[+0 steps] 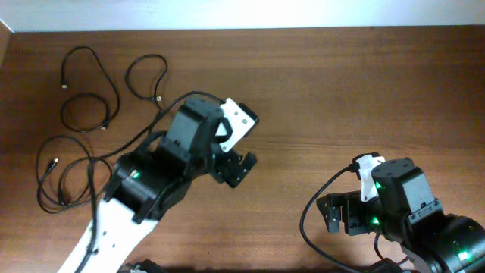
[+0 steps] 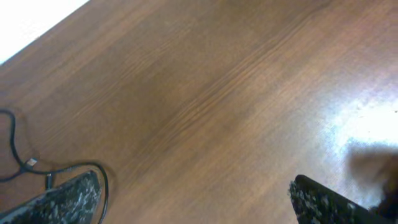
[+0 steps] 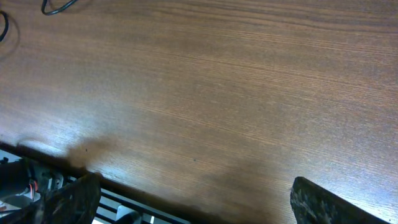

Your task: Untangle cables

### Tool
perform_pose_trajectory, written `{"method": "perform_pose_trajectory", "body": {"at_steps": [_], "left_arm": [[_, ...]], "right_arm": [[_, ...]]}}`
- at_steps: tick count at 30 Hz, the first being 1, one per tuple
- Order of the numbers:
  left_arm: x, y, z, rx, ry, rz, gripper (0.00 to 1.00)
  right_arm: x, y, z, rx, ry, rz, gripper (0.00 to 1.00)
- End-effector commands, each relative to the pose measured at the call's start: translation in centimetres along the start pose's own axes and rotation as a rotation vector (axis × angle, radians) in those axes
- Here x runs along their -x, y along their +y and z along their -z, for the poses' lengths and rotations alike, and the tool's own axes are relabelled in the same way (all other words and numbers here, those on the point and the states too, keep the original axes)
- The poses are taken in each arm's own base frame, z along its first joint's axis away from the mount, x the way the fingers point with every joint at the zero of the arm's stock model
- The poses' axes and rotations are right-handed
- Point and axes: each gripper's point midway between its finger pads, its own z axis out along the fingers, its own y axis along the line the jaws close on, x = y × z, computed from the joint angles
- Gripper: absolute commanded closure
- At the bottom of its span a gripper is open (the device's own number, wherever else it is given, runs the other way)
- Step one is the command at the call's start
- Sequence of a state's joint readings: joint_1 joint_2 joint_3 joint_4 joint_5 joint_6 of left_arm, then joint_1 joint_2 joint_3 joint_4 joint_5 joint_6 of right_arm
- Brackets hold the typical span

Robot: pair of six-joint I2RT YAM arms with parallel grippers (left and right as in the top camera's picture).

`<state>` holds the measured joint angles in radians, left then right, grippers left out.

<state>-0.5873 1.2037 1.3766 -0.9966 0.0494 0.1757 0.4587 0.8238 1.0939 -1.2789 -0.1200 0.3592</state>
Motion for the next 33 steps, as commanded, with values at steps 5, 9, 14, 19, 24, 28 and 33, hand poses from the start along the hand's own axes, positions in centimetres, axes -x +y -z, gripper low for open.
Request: {"method": "perform_pose_trajectory", "body": {"at_steps": [5, 9, 14, 19, 24, 28, 33], "left_arm": [[-0.4, -1.0, 4.0, -0.026, -0.082, 0.001, 0.01], [-3.4, -0.5, 3.1, -0.012, -0.106, 0.036, 0.01], [-3.6, -1.6, 2.2, -0.107, -0.489, 0.011, 0.01], [-5.3, 1.5, 2.5, 0.046, -0.796, 0.077, 0.01], [-9.2, 4.7, 1.5, 0.210, -0.814, 0.144, 0.01], [-12.4, 6.3, 0.3, 0.304, -0.849, 0.189, 0.01], [-14.9, 8.7, 0.1, 0.422, -0.848, 0.347, 0.01]], "right_arm": [[0.1, -0.2, 0.1, -0.011, -0.009, 0.003, 0.04], [0.1, -0.2, 0.1, -0.011, -0.009, 0.003, 0.04], [0.1, -0.2, 0.1, -0.011, -0.009, 0.003, 0.04], [0.1, -0.2, 0.1, -0.011, -0.009, 0.003, 0.04], [0.1, -0.2, 0.1, -0.011, -0.009, 0.003, 0.04], [0.1, -0.2, 0.1, -0.011, -0.009, 0.003, 0.04], [0.1, -0.2, 0.1, -0.011, -0.009, 0.003, 0.04]]}}
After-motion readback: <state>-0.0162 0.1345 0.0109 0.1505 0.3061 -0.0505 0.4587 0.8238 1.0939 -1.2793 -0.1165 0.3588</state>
